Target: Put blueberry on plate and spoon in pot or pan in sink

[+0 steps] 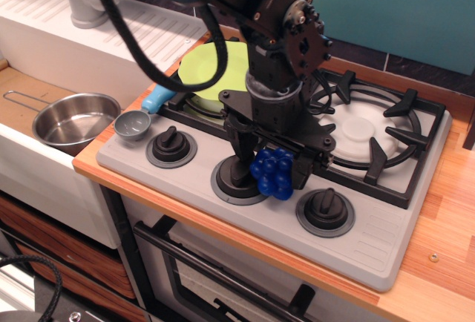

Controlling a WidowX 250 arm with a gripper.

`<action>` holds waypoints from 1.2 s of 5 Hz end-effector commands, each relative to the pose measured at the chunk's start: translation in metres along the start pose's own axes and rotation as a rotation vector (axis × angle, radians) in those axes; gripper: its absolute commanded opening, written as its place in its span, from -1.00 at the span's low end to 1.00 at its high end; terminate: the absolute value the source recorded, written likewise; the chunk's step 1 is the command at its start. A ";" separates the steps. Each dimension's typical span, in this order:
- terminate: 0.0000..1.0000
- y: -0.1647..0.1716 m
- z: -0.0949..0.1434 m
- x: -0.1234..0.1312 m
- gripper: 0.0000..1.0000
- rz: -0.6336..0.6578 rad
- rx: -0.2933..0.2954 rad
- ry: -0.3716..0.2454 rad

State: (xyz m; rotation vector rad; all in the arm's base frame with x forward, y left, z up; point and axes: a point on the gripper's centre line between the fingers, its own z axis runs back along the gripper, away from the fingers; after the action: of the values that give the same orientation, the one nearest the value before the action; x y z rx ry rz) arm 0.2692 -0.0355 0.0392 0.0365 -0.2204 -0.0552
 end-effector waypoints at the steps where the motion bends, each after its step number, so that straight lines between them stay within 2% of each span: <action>1: -1.00 0.000 0.002 0.008 -1.00 0.008 0.008 -0.011; 2: -1.00 0.000 0.009 0.010 -1.00 0.007 0.016 0.002; 4: -1.00 0.002 0.049 0.013 -1.00 -0.015 0.063 0.049; 6: -1.00 0.015 0.063 0.025 -1.00 -0.054 0.069 0.037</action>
State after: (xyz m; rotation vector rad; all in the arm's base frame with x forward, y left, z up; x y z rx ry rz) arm 0.2747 -0.0234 0.0876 0.1139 -0.1150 -0.1114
